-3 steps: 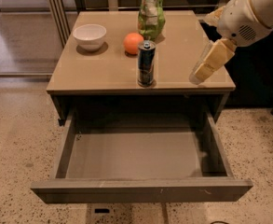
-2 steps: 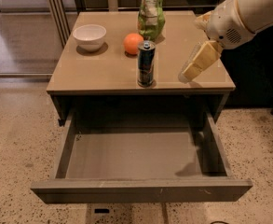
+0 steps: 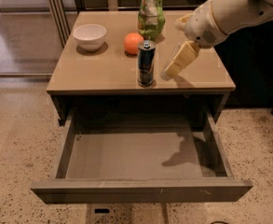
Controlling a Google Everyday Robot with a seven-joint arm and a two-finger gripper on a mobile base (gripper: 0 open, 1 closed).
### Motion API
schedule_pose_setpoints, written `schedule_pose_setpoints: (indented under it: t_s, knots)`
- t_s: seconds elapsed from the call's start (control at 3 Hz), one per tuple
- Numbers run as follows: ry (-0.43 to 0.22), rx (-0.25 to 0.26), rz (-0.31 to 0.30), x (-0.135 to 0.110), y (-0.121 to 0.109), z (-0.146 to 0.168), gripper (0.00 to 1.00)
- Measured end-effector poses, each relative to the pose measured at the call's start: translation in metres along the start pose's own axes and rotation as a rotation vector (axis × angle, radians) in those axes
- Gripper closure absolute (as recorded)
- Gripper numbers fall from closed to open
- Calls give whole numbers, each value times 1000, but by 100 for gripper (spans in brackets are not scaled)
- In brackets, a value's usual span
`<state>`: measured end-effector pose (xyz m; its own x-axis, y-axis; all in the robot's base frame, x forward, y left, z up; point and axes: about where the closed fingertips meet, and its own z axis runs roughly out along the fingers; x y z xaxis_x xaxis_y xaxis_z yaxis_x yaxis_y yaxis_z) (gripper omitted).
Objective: Place redbull can into top drawer
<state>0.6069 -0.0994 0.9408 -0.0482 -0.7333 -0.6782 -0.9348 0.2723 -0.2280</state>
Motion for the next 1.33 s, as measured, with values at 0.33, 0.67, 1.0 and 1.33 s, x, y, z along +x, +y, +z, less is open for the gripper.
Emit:
schedule_pose_setpoints:
  t_s: [0.33,0.67,1.0,1.33]
  knots:
    - [14,-34,-17,-6,-5,26,0]
    - [35,-71,-33,-12,-11,52,0]
    - [46,-92,-38,-14,-13,67,0]
    - [53,-105,-35,-13,-19,81,0]
